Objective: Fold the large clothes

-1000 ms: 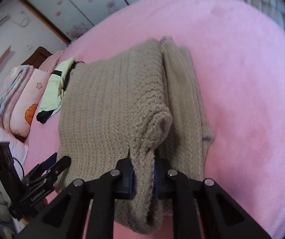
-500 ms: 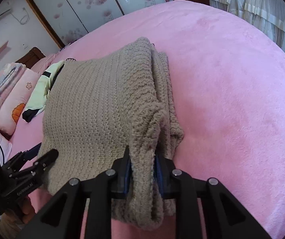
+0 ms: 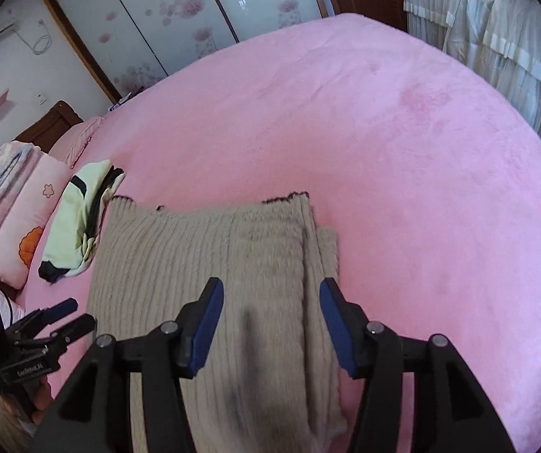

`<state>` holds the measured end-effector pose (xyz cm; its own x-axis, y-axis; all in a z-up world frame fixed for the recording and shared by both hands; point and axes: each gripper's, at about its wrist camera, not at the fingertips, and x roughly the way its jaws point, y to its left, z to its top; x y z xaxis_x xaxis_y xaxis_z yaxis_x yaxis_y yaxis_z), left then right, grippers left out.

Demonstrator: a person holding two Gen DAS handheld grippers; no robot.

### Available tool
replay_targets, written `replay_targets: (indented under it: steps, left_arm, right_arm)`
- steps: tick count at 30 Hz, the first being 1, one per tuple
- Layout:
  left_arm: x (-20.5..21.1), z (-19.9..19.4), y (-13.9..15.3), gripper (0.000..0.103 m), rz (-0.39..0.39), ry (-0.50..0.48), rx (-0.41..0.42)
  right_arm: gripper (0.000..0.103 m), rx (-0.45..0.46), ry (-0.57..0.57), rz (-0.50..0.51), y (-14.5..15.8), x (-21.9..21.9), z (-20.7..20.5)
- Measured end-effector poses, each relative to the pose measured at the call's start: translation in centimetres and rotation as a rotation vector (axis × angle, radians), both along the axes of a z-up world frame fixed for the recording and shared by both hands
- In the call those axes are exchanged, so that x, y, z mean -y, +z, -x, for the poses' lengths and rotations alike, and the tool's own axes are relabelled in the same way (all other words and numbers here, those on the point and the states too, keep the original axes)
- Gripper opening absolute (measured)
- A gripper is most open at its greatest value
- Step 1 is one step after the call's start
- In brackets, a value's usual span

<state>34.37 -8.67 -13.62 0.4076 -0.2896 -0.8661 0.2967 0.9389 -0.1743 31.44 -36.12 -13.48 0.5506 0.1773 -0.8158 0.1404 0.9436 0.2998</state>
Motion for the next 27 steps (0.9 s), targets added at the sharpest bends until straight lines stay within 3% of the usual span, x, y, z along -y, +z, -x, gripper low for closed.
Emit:
replay_targets:
  steps: [3, 5, 6, 7, 9, 11, 14, 16, 19, 20, 22, 27]
  left_arm:
    - [0.7, -2.0, -0.5, 0.08, -0.003, 0.0, -0.004]
    - [1.1, -3.1, -0.6, 0.079, -0.012, 0.011, 0.0]
    - [1.1, -3.4, -0.8, 0.075, -0.009, 0.015, -0.005]
    - [1.3, -3.7, -1.0, 0.066, 0.008, 0.014, -0.017]
    - [1.7, -3.9, -1.6, 0.064, -0.002, 0.021, -0.024]
    - [2.5, -3.9, -2.3, 0.065, -0.038, 0.024, -0.012]
    - [3.1, -3.7, -2.2, 0.067, -0.083, 0.025, 0.017]
    - [3.2, -3.3, -1.4, 0.067, -0.115, 0.013, 0.035]
    - [3.4, -1.9, 0.7, 0.068, -0.183, -0.022, 0.089]
    - [3.3, -1.4, 1.3, 0.073, -0.196, -0.029, 0.101]
    - [2.9, 0.1, 2.8, 0.083, -0.189, -0.036, 0.114]
    - [1.5, 3.9, 5.0, 0.083, -0.058, -0.034, 0.102]
  right_arm:
    - [0.053, -0.057, 0.014, -0.007, -2.0, -0.3, -2.6]
    - [0.034, -0.117, 0.024, 0.004, -3.4, -0.5, -3.6]
    - [0.017, -0.112, 0.022, 0.031, -3.2, -0.6, -3.5]
    - [0.011, -0.075, 0.02, 0.06, -2.5, -0.5, -3.1]
    - [0.011, -0.048, 0.0, 0.063, -2.3, 0.0, -2.6]
    - [0.012, -0.084, -0.021, 0.042, -3.8, 0.6, -2.6]
    - [0.018, -0.08, -0.046, 0.027, -3.7, 1.0, -2.2]
    - [0.029, -0.069, -0.064, 0.036, -2.5, 1.2, -1.7]
    - [0.03, 0.007, -0.074, 0.049, 0.8, 1.2, 0.2]
    - [0.03, 0.039, -0.062, 0.05, 1.8, 1.0, 1.1]
    - [0.03, 0.095, -0.007, 0.05, 3.8, -0.2, 2.9]
    - [0.03, 0.125, 0.159, 0.09, 4.4, -5.9, 6.0]
